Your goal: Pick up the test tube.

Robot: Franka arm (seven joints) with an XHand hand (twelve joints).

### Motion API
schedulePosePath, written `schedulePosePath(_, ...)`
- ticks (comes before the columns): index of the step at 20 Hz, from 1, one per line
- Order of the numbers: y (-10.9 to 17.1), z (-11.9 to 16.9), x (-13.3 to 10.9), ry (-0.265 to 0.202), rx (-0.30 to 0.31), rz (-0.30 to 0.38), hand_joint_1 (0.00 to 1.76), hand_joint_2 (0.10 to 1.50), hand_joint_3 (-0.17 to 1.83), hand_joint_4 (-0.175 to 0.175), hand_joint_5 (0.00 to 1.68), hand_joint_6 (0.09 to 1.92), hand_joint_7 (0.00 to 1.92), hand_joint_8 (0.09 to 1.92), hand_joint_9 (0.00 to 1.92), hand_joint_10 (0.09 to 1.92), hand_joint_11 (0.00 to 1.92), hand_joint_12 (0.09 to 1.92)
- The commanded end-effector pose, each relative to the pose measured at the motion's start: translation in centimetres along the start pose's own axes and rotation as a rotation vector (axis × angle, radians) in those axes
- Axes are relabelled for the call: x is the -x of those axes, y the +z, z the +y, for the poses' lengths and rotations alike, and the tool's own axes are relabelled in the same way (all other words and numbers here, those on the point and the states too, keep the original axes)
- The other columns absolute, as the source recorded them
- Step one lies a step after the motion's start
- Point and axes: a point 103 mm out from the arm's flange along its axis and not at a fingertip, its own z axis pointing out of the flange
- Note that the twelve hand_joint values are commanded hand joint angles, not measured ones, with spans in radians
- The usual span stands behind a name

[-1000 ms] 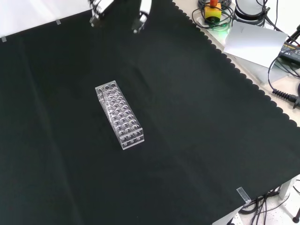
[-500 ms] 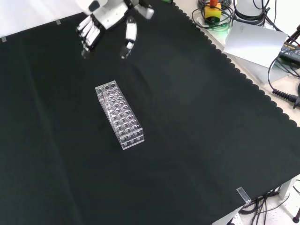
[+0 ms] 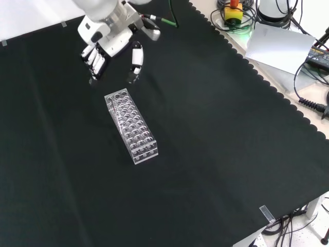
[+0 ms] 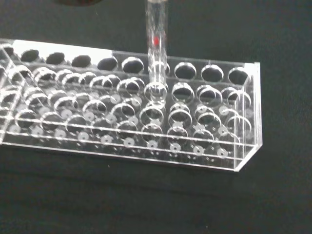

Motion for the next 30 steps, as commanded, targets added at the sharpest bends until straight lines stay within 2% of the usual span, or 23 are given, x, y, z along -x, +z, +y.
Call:
schedulePosePath(1, 1.9, 1.2, -0.2, 0.008, -0.041, -0.046, 0.71, 0.76, 0.45, -0.074, 0.46, 0.1, 0.57, 0.8, 0.38, 0.85, 0.0, 1.57)
schedulePosePath(3, 2.4, 1.6, -0.4, 0.007, -0.055, -0.055, 0.73, 0.75, 0.46, -0.066, 0.48, 0.11, 0.62, 0.77, 0.43, 0.83, 0.02, 1.57)
schedulePosePath(8, 2.8, 2.1, -1.1, 0.003, -0.064, -0.073, 0.77, 0.73, 0.5, -0.062, 0.53, 0.2, 0.77, 0.74, 0.63, 0.77, 0.2, 1.49)
schedulePosePath(12, 3.7, 2.7, -1.6, -0.004, -0.055, -0.087, 0.8, 0.71, 0.53, -0.066, 0.53, 0.42, 0.89, 0.72, 0.78, 0.71, 0.32, 1.44)
schedulePosePath(14, 4.2, 3.3, -2.0, 0.002, -0.051, -0.094, 0.81, 0.7, 0.55, -0.068, 0.52, 0.53, 0.92, 0.72, 0.81, 0.71, 0.35, 1.43)
schedulePosePath(18, 4.5, 4.1, -2.4, 0.005, -0.048, -0.118, 0.83, 0.7, 0.56, -0.071, 0.55, 0.64, 0.97, 0.72, 0.83, 0.71, 0.36, 1.43)
schedulePosePath(24, 4.8, 4.4, -2.8, 0.004, -0.05, -0.129, 0.85, 0.69, 0.57, -0.07, 0.58, 0.69, 1.01, 0.72, 0.84, 0.71, 0.36, 1.43)
schedulePosePath(30, 5.6, 4.9, -3.4, 0.002, -0.004, -0.114, 0.91, 0.67, 0.6, -0.08, 0.69, 0.74, 1.15, 0.67, 0.92, 0.67, 0.38, 1.42)
